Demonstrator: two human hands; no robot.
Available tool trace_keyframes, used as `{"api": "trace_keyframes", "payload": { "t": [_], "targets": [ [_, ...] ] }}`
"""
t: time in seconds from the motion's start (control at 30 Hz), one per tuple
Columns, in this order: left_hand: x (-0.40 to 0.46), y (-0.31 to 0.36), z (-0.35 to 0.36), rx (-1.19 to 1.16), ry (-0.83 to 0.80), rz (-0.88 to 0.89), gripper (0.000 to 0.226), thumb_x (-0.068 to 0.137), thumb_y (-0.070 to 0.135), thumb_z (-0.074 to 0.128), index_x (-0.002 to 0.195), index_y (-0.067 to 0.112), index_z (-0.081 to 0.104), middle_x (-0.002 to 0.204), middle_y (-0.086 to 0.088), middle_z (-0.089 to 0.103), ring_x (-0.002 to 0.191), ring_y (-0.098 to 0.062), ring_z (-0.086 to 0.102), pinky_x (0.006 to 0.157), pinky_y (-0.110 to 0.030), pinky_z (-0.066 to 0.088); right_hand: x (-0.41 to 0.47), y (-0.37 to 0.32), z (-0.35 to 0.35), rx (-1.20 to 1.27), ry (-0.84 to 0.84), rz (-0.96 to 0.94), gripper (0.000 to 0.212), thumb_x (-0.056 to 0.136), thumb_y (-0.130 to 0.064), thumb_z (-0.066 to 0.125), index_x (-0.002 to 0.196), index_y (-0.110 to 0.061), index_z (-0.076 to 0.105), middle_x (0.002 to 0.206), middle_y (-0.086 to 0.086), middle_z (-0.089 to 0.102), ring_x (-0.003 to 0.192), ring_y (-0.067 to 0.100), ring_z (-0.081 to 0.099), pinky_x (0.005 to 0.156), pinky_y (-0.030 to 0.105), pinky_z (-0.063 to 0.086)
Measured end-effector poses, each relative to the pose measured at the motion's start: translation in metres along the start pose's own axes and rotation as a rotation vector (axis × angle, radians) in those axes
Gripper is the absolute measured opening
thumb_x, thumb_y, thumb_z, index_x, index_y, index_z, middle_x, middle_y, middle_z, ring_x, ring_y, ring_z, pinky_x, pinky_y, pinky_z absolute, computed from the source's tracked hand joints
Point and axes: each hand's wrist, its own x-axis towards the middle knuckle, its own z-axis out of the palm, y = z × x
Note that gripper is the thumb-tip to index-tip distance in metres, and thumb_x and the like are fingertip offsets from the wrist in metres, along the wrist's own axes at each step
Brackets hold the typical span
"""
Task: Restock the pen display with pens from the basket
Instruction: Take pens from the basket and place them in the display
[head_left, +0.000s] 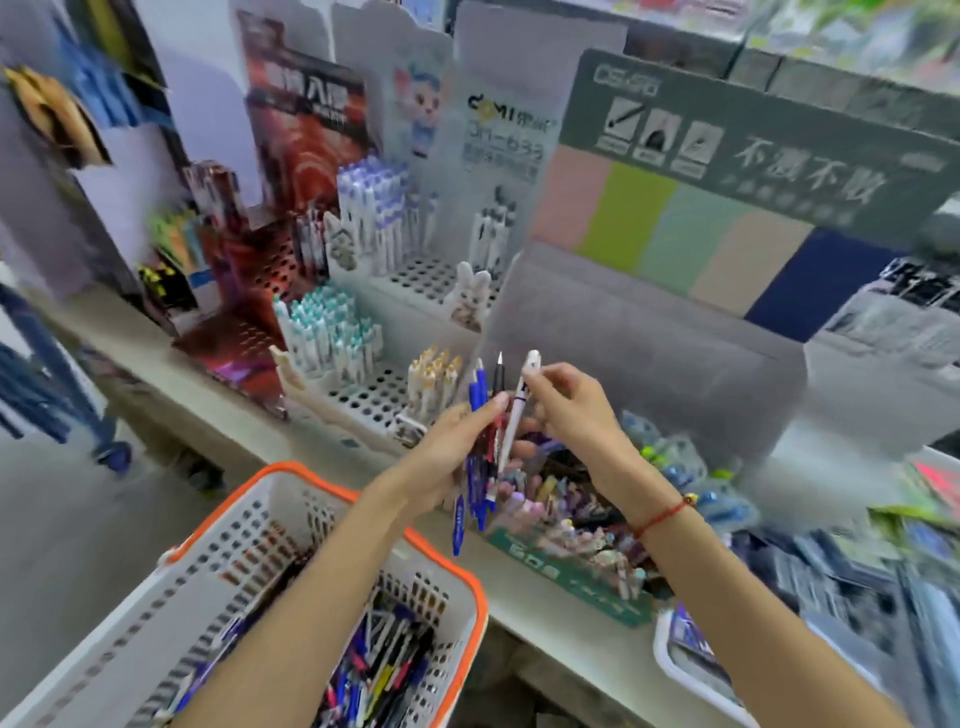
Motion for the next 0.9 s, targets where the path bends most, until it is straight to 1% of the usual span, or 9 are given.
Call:
{"api": "trace_keyframes", "payload": {
  "t": [0.1, 0.2, 0.3, 0.37, 0.5, 0.6, 0.7, 0.8, 0.9],
  "targets": [
    [0.007, 0.008, 0.009, 0.025, -0.063, -0.007, 0.023, 0.103, 0.022, 0.042, 0.1, 0.015, 0.063, 0.076, 0.004, 0.075, 0.063, -0.01, 0.072, 0.058, -0.024, 0.058, 0.003, 0.003, -0.019, 0.092, 0.128, -0.006, 0.015, 0.101, -0.017, 0.051, 0.093, -0.005, 0.054, 0.066, -0.001, 0.058, 0.047, -0.001, 0.055, 0.044, 0.013, 0.042],
    [0.021, 0.012, 0.011, -0.043, -0.006, -0.03, 0.021, 0.105, 0.021, 0.038, 0.108, 0.011, 0.055, 0.077, 0.001, 0.075, 0.062, -0.013, 0.072, 0.053, -0.025, 0.056, 0.019, 0.005, -0.042, 0.226, 0.368, -0.048, 0.013, 0.103, -0.02, 0.046, 0.094, -0.01, 0.048, 0.075, 0.001, 0.066, 0.051, -0.002, 0.06, 0.048, 0.014, 0.046],
    [0.032, 0.015, 0.005, -0.034, 0.102, -0.005, 0.024, 0.105, 0.023, 0.039, 0.118, 0.01, 0.053, 0.071, 0.004, 0.074, 0.057, -0.008, 0.068, 0.048, -0.021, 0.054, 0.042, -0.011, -0.055, 0.315, 0.578, -0.24, 0.014, 0.103, -0.018, 0.047, 0.089, -0.02, 0.046, 0.085, 0.003, 0.068, 0.071, 0.005, 0.067, 0.068, 0.022, 0.056],
    [0.036, 0.017, 0.002, 0.01, 0.125, 0.016, 0.028, 0.103, 0.025, 0.043, 0.122, 0.011, 0.058, 0.069, 0.006, 0.071, 0.055, -0.005, 0.064, 0.049, -0.021, 0.053, 0.059, -0.029, -0.055, 0.372, 0.62, -0.398, 0.013, 0.102, -0.013, 0.047, 0.091, -0.02, 0.045, 0.094, 0.007, 0.067, 0.086, 0.012, 0.069, 0.08, 0.029, 0.058],
    [0.044, 0.023, 0.005, -0.033, 0.113, 0.041, 0.026, 0.103, 0.025, 0.045, 0.122, 0.017, 0.061, 0.071, 0.005, 0.067, 0.056, -0.006, 0.062, 0.055, -0.023, 0.056, 0.102, -0.05, -0.038, 0.138, 0.682, -0.607, 0.006, 0.101, -0.013, 0.049, 0.103, -0.007, 0.049, 0.089, -0.003, 0.065, 0.073, -0.004, 0.062, 0.067, 0.013, 0.05],
    [0.05, 0.025, 0.007, -0.018, 0.111, 0.048, 0.024, 0.103, 0.025, 0.045, 0.118, 0.021, 0.063, 0.072, 0.005, 0.068, 0.057, -0.006, 0.063, 0.057, -0.022, 0.056, 0.128, -0.049, -0.03, -0.223, 0.559, -0.571, 0.019, 0.101, -0.02, 0.052, 0.106, -0.002, 0.057, 0.082, -0.002, 0.065, 0.063, 0.003, 0.058, 0.06, 0.013, 0.048],
    [0.055, 0.025, 0.007, -0.031, 0.079, 0.059, 0.023, 0.102, 0.025, 0.045, 0.117, 0.023, 0.063, 0.074, 0.005, 0.069, 0.058, -0.006, 0.063, 0.058, -0.021, 0.056, 0.146, -0.041, -0.027, -0.641, 0.408, -0.406, 0.031, 0.095, -0.043, 0.057, 0.097, -0.015, 0.069, 0.093, 0.0, 0.074, 0.085, 0.019, 0.067, 0.08, 0.033, 0.052],
    [0.057, 0.021, 0.008, -0.019, 0.028, 0.059, 0.027, 0.103, 0.026, 0.044, 0.121, 0.019, 0.062, 0.072, 0.004, 0.068, 0.058, -0.006, 0.062, 0.058, -0.021, 0.056, 0.155, -0.042, -0.028, -0.753, 0.36, -0.3, 0.042, 0.09, -0.055, 0.059, 0.104, -0.018, 0.073, 0.105, 0.003, 0.07, 0.101, 0.023, 0.063, 0.08, 0.032, 0.049],
    [0.061, 0.017, 0.008, 0.0, -0.002, 0.037, 0.03, 0.103, 0.029, 0.042, 0.121, 0.012, 0.059, 0.068, 0.005, 0.061, 0.055, -0.006, 0.056, 0.055, -0.022, 0.052, 0.143, -0.045, -0.029, -0.669, 0.353, -0.329, 0.054, 0.084, -0.052, 0.068, 0.119, -0.011, 0.059, 0.119, 0.005, 0.056, 0.108, 0.021, 0.052, 0.082, 0.03, 0.041]
  ]
}}
